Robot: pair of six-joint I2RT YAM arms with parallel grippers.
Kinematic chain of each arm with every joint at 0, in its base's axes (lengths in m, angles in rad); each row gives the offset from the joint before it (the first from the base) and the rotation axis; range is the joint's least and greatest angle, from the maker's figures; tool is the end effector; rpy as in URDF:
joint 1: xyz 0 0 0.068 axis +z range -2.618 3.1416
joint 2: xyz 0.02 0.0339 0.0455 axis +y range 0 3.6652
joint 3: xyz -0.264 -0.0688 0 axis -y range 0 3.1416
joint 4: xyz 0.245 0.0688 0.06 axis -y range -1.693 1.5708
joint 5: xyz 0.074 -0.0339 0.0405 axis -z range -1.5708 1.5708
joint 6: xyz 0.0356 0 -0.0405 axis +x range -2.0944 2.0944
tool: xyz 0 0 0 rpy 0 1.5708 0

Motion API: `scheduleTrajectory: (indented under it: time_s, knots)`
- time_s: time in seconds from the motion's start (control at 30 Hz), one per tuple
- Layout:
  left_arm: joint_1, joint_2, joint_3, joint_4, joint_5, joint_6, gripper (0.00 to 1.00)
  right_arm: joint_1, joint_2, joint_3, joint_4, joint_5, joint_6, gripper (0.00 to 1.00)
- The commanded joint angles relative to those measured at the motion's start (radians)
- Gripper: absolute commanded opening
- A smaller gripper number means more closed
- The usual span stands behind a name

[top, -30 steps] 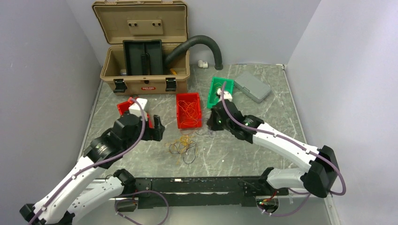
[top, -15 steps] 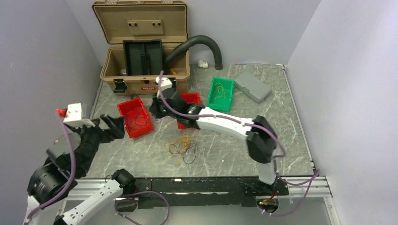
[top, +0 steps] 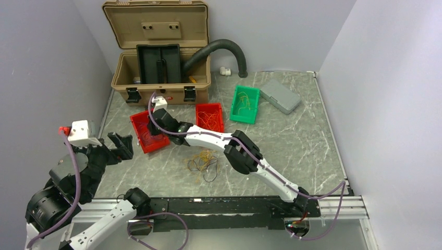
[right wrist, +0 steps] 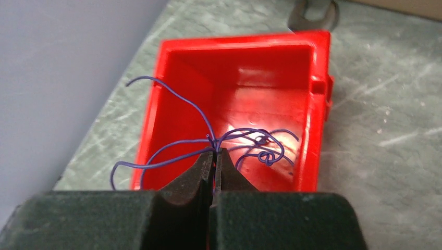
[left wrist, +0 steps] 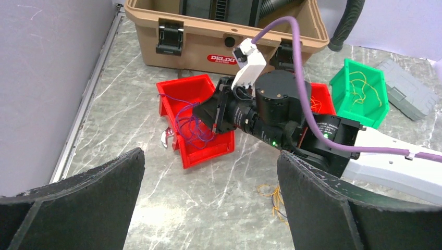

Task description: Untangle the cables

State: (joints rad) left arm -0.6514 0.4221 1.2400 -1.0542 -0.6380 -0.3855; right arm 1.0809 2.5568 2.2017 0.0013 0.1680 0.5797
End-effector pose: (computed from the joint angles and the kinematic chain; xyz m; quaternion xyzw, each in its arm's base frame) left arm 0.0150 0.0153 0.4174 -0.0935 0.7650 -0.0772 0.6325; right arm 0.2843 0.5205 0.1925 -0.1563 0.8040 0.3740 0.4351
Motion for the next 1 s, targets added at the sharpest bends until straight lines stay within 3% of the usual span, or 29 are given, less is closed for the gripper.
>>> scheduleTrajectory:
  time_s: [0.0, 0.07, 0.17, 0.5, 0.63, 0.8, 0.97]
  knots:
    - [0.003, -0.009, 0.000, -0.016, -0.030, 0.013, 0.99, 0.006, 0.007, 0.054, 0.007, 0.088, 0.003, 0.00]
    - [0.003, -0.012, -0.009, -0.011, -0.014, 0.018, 0.99, 0.009, -0.006, 0.056, -0.010, 0.108, -0.018, 0.11]
    - [0.003, -0.001, -0.014, -0.006, 0.008, 0.018, 0.99, 0.018, -0.042, 0.053, -0.037, 0.129, -0.061, 0.42]
    - [0.003, 0.066, 0.004, -0.010, 0.060, 0.002, 0.99, 0.019, -0.245, -0.103, -0.013, 0.086, -0.078, 0.50]
    - [0.003, 0.090, 0.004, -0.015, 0.081, -0.006, 0.99, 0.011, -0.351, -0.182, -0.075, 0.099, -0.081, 0.63]
    - [0.004, 0.140, -0.042, 0.025, 0.234, 0.012, 0.99, 0.001, -0.611, -0.500, -0.067, 0.106, -0.073, 0.81]
    - [0.004, 0.194, -0.171, 0.143, 0.503, -0.001, 1.00, -0.014, -0.945, -0.930, -0.061, 0.129, -0.036, 0.83]
